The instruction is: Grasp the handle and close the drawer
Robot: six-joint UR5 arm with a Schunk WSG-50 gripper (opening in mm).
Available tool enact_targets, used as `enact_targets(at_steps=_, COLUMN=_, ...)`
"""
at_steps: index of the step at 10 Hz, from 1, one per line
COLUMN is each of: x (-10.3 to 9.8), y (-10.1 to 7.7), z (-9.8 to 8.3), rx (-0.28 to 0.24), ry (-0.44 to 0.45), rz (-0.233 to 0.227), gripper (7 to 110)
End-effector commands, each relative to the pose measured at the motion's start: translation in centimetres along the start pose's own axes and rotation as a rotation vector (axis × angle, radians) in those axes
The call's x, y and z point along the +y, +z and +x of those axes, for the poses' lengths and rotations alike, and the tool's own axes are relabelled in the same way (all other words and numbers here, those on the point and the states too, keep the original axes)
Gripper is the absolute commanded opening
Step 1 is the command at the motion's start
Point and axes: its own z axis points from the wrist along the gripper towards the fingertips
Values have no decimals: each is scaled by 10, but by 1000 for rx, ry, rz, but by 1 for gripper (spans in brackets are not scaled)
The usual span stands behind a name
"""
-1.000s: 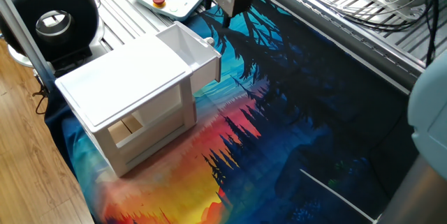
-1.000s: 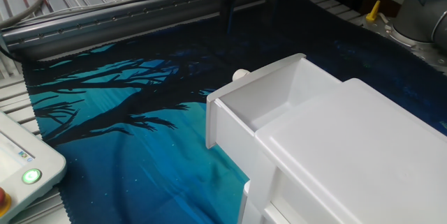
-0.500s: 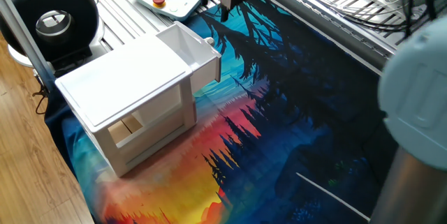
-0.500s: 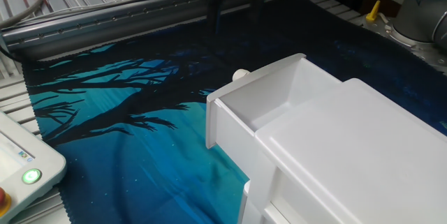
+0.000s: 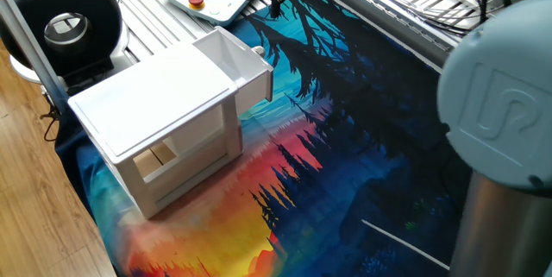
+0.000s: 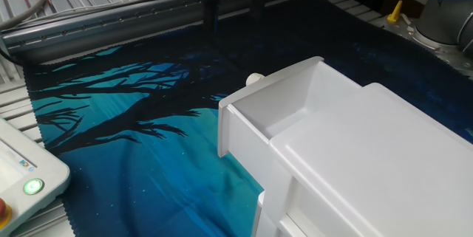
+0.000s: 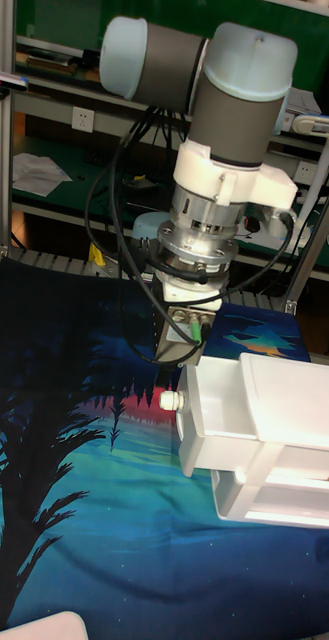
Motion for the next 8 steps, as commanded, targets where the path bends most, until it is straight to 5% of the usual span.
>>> enact_targets(at_steps=1, x=-4, y=3, z=-9, rx=-28, ry=28, rz=-16, gripper=66)
enact_targets(at_steps=8, x=-1, y=22, z=-29, rx=-16, ry=106, rz=-27, gripper=66)
